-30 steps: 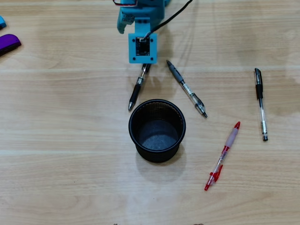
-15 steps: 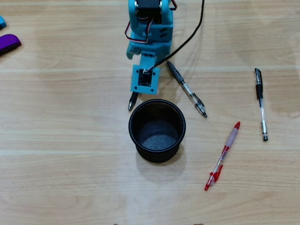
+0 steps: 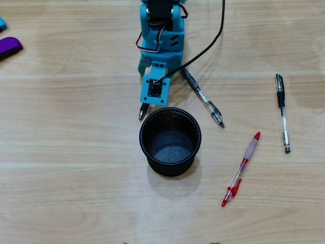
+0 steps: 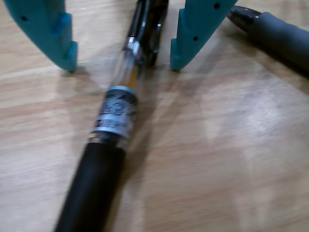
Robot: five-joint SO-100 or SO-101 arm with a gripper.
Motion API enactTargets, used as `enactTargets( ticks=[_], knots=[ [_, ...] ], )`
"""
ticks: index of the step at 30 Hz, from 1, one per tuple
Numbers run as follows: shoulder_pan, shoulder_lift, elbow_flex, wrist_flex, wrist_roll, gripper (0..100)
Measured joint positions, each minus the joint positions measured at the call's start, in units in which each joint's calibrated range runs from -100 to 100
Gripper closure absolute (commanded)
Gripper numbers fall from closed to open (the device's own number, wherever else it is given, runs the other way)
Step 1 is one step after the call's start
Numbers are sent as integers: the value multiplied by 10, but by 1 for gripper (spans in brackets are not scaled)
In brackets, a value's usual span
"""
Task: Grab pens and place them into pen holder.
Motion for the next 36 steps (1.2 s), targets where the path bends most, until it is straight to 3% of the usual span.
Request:
enactTargets(
  ticks=[12, 19, 24, 30, 36],
  knots=[
    [62, -44, 13, 1, 19, 98],
    [100, -247, -23, -9, 74, 98],
    [85, -295, -161, -152, 109, 98],
    [-26, -71, -239, -456, 100, 98],
    [-68, 73, -278, -510, 74, 98]
  ],
)
